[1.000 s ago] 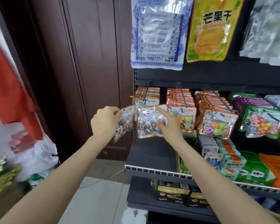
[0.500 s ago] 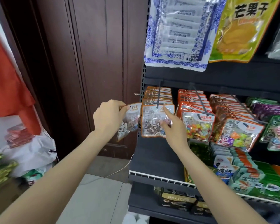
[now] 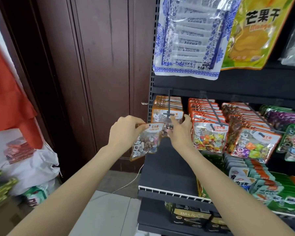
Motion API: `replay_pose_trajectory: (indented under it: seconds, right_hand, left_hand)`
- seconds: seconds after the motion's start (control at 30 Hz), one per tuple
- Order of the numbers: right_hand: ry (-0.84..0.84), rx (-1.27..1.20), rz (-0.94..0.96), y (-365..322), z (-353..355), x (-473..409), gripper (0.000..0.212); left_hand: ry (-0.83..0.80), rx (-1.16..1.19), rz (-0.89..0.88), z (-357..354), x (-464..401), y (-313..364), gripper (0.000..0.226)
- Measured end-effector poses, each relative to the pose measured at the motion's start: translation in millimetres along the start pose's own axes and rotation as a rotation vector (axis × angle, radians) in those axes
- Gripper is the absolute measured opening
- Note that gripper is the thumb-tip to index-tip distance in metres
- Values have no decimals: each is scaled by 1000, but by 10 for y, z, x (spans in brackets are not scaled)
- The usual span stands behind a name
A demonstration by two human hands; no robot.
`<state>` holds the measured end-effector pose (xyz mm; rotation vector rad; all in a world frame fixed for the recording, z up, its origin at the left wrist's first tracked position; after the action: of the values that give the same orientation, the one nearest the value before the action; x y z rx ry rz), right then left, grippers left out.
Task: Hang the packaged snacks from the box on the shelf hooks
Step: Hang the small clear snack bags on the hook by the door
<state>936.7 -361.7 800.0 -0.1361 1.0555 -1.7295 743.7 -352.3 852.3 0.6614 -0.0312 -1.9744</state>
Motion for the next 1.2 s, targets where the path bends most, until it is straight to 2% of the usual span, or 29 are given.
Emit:
replay_pose_trajectory:
  seconds: [0.13, 0.23, 0.27, 0.33, 0.43, 0.6, 0.83, 0.93, 0.97, 1.03, 1.1, 1.2]
  right_hand:
    - [59, -254, 116, -110, 276, 184, 34]
    - [-44, -619, 100, -141, 352, 326, 25]
    - [-47, -647, 101, -135, 364, 336, 19]
    - [7, -624, 72, -96, 385, 292, 10]
    - [76, -573, 16, -87, 397, 171, 11]
    - [152, -494, 13, -115, 429, 37, 9]
    - [181, -326, 50, -83, 417, 11, 6]
    - [183, -201, 143, -106, 394, -19, 22]
    - [156, -229, 145, -106, 374, -42, 24]
    - [120, -231, 175, -117, 325, -103, 24]
    - [139, -79, 226, -139, 304, -140, 17]
    - [125, 2, 210, -167, 287, -187, 13]
  left_hand:
    - [-124, 177, -67, -212, -57, 63, 21]
    - [-166, 332, -67, -335, -126, 176, 23]
    - [-166, 374, -48, -368, -150, 205, 24]
    - [-153, 462, 32, -444, -213, 210, 25]
    - [-134, 616, 193, -603, -321, 164, 23]
    - [-120, 655, 220, -653, -437, 231, 17]
    - [-75, 574, 172, -690, -486, 213, 16]
    - [42, 394, 140, -653, -544, 194, 7]
    - [78, 311, 123, -630, -564, 207, 6]
    - [134, 188, 68, -583, -619, 267, 9]
    - [168, 111, 22, -557, -686, 325, 14]
    - [150, 41, 34, -606, -743, 351, 21]
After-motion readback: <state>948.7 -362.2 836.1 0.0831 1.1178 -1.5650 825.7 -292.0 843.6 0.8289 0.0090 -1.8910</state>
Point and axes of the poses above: each hand's wrist, its own x-axis away from the middle knuckle, its own z-axis out of the back of the hand, y = z × x, the point moved 7 cm from there along -x, towards the middle knuckle, and after that the axes turned 12 degrees about -x, right-handed, at the moved point
